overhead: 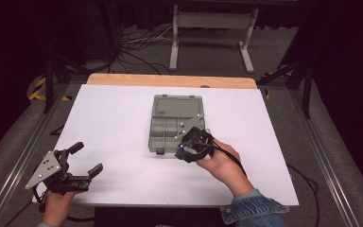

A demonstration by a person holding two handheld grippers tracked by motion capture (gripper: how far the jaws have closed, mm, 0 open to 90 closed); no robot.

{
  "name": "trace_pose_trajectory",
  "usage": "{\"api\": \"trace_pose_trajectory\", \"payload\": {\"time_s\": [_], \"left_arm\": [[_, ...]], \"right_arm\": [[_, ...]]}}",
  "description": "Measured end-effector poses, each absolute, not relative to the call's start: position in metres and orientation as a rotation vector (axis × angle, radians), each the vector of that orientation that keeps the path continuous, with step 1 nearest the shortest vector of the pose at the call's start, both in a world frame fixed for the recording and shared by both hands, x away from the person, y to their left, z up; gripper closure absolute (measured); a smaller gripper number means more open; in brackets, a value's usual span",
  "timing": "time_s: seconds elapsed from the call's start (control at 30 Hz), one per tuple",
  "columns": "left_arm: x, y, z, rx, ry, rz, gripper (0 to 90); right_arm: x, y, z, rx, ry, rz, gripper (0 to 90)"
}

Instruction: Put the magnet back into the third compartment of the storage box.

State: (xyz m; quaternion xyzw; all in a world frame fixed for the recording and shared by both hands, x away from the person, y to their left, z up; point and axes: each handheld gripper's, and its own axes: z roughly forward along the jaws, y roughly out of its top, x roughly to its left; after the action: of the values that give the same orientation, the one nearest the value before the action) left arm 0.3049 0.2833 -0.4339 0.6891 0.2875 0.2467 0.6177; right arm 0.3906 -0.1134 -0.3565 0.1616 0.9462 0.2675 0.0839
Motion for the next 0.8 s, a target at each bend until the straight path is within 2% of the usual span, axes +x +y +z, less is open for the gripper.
{"api": "trace_pose_trajectory", "payload": {"time_s": [0.8], "left_arm": [[0.305,0.284,-0.434,1.59,0.663,0.565,0.2]], "right_arm": [[0.433,-0.124,-0.341,0.59,2.751,0.81,62.1]]}}
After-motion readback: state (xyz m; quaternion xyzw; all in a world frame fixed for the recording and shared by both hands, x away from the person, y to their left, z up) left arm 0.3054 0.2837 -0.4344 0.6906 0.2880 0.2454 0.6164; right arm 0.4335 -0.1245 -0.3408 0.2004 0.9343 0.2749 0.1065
